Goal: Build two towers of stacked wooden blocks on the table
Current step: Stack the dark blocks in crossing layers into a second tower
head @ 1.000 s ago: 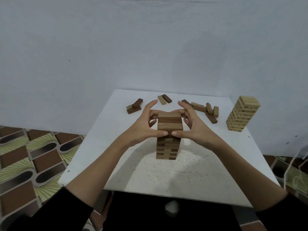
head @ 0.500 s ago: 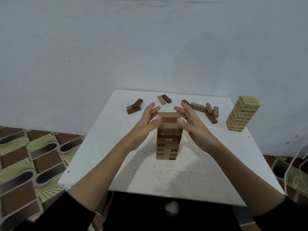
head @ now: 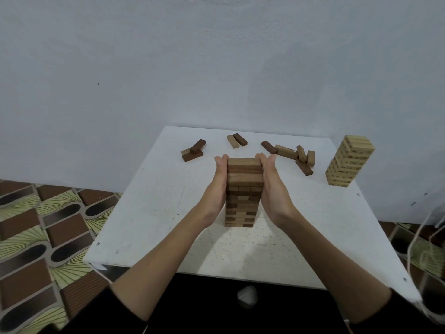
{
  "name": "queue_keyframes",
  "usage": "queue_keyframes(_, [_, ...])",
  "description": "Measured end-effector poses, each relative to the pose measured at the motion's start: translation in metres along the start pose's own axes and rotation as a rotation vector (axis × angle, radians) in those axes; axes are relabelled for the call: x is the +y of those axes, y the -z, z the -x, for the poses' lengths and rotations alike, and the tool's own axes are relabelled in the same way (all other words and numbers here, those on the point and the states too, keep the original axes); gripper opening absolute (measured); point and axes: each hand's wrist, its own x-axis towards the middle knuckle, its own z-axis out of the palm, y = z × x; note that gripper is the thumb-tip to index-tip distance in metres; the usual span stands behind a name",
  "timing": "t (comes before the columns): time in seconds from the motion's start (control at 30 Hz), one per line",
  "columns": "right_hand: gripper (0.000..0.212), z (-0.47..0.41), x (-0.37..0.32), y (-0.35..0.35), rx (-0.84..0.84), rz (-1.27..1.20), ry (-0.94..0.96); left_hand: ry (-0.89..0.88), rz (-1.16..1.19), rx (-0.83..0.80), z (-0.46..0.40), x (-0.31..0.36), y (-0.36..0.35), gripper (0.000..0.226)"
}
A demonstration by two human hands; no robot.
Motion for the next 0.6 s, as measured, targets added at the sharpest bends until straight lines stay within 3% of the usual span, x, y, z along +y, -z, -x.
queue_keyframes(0.07, [0.077,-0.002,0.003,0.000,0.045,-0.012,-0.010,0.008,-0.037,-0.001,0.000,0.000,-0.001,0.088])
queue_keyframes(0.2, [0.082,-0.002,0.001,-0.001,0.038,-0.009,-0.022,0.011,-0.068,0.024,0.001,-0.003,0.000,0.081])
queue_keyframes(0.43, [0.091,-0.007,0.007,0.002,0.054,-0.010,-0.032,0.016,-0.034,0.041,0.001,-0.003,0.000,0.089])
queue_keyframes(0.53, [0.091,-0.013,0.012,0.007,0.055,0.006,-0.032,0.004,-0.044,0.076,0.001,-0.003,0.002,0.073])
queue_keyframes(0.6, [0.076,-0.018,0.013,0.013,0.062,0.000,-0.024,-0.021,-0.106,0.158,0.000,-0.002,0.005,0.063])
